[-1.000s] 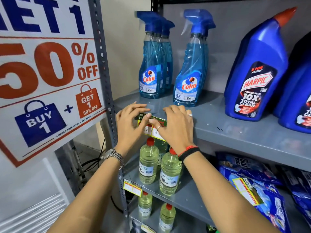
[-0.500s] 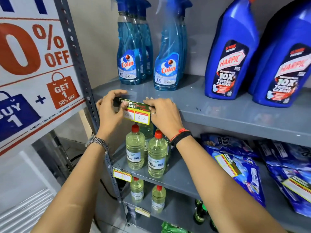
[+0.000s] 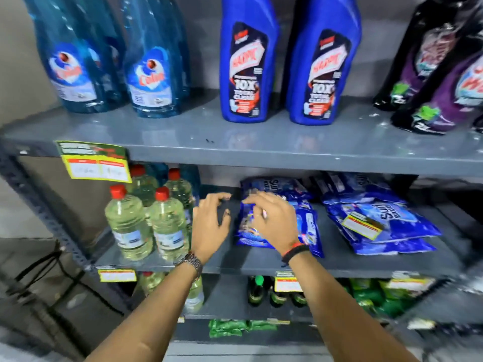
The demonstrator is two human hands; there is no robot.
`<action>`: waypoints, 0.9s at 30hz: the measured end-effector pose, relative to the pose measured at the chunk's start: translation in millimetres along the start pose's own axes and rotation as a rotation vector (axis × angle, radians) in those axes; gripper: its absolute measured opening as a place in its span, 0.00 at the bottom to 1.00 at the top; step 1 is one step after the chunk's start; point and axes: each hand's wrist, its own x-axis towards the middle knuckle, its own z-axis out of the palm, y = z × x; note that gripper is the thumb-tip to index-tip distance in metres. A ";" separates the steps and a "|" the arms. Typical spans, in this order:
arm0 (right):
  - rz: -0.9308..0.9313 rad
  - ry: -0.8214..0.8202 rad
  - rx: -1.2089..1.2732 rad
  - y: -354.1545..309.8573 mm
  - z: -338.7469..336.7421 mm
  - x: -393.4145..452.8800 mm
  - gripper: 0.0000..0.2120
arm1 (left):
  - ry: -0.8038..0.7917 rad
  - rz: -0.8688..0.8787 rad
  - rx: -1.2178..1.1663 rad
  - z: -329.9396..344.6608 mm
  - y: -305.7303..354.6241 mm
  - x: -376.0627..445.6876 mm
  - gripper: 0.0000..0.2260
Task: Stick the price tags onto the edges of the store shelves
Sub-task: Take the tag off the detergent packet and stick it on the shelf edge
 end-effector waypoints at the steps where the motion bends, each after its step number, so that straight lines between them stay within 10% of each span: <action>1: 0.110 -0.038 -0.014 16.3 -2.9 -6.7 0.16 | -0.070 -0.038 -0.010 14.5 0.7 2.3 0.17; 8: 0.692 -0.147 0.064 100.8 -10.0 -41.8 0.19 | -0.290 -0.550 -0.314 93.4 5.9 12.2 0.10; 16: 1.349 0.024 0.414 151.9 36.7 -49.2 0.10 | -0.366 -0.616 -0.401 124.4 -4.9 18.4 0.08; 27: 1.521 0.079 0.394 182.7 60.0 -31.6 0.11 | -0.344 -0.725 -0.519 124.8 -21.5 28.4 0.11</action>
